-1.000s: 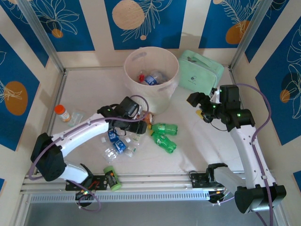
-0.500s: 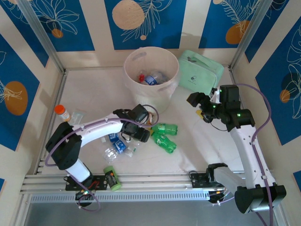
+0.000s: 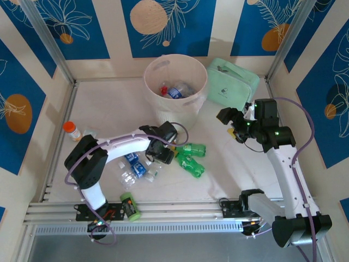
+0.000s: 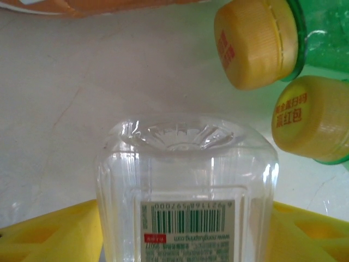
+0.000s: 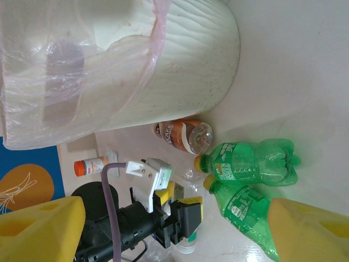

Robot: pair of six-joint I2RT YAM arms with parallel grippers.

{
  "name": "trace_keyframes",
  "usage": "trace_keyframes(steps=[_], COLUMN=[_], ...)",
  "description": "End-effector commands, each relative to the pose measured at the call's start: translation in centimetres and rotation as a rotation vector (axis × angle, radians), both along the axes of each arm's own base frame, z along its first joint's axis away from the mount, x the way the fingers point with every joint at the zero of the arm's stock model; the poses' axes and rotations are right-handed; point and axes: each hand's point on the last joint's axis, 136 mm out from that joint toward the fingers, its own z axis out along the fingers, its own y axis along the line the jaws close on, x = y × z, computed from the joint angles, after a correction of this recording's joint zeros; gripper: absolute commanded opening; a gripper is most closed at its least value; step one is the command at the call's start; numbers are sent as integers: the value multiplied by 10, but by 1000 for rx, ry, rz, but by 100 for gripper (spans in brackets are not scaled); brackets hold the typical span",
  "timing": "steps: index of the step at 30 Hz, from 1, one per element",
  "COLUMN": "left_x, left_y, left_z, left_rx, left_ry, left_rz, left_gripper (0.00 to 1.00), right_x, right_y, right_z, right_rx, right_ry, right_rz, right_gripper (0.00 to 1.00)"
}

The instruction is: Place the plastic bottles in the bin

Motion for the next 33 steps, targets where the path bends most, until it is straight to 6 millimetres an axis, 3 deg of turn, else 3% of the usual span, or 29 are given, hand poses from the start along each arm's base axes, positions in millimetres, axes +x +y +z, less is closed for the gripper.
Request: trace_keyframes(steps=[1,11,17,20,25,33], left_x=[5,4,6,9,16,48], left_y=[-4,-5,-8,-11,-13,22], left_z=[1,12,56,97,184,309], left_rx=[20,-9,-85,-166,-392,-809], left_ry=[-24,-32,-87,-139,-242,-409], left_rz=[-18,-5,21,44,133,378], left_gripper=[67,54,51,51,51,51], right_x=[-2,-2,-2,-2,-7,-36], right_y=[-1,-1,3,11,33,89], right_z=[6,8,17,29,63,134], right_rx=[5,6,12,29,41,130], right_ry=[-8,-16,-49,-87,-210,-445], right_rz=[-5,-4,18,54,148,409], right_gripper=[87,87,87,87,86,87])
